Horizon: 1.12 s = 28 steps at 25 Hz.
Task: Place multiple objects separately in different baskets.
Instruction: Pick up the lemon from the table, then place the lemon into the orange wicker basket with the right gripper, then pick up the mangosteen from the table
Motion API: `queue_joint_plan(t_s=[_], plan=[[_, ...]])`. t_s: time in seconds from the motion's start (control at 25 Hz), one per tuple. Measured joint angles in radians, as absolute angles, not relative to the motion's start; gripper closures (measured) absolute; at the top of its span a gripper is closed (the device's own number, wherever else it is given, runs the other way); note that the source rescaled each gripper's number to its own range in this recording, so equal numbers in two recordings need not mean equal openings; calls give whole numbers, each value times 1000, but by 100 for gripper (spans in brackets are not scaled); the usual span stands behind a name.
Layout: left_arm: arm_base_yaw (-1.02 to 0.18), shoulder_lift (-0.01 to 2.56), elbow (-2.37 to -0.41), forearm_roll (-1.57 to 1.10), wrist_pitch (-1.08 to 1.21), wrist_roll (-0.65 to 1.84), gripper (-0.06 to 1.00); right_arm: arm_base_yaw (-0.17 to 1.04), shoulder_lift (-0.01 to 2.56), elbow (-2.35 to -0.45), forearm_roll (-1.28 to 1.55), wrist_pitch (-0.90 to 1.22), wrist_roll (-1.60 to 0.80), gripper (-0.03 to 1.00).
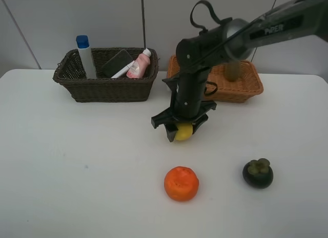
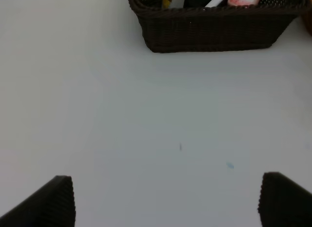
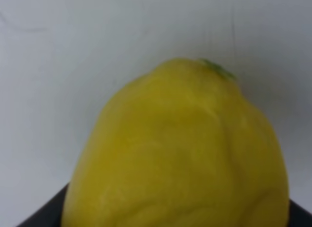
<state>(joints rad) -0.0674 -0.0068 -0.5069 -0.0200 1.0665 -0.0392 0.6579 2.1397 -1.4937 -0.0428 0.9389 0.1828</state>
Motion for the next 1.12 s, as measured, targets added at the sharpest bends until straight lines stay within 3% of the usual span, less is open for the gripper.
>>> queue_joint_plan(t_s=[0.24,0.56,0.6,0.68,0.76,0.88,1.12], plan=[[-67,-7,-507,-20,1067,-39,-4,588,2052,-1685,-113,969,173,69],[-67,-7,-507,-20,1067,-39,-4,371,2246,-1898,-124,974,134,69],[-67,-7,-507,-20,1067,-39,-4,354,2263,-1907,-124,979,133,63],[-67,-7,-507,-20,1067,-39,-4,334,2277,-1914,-129,994,130,26],[-67,-7,-507,-20,1067,-39,-4,330,2278,-1914,-130,1005,119,8],[-67,-7,-507,-20,1067,-39,-4,330,2270,-1914,-84,1034,108,-1],[-67,-7,-507,-20,1067,-39,-4,331,2212,-1914,12,1204,77,-2]])
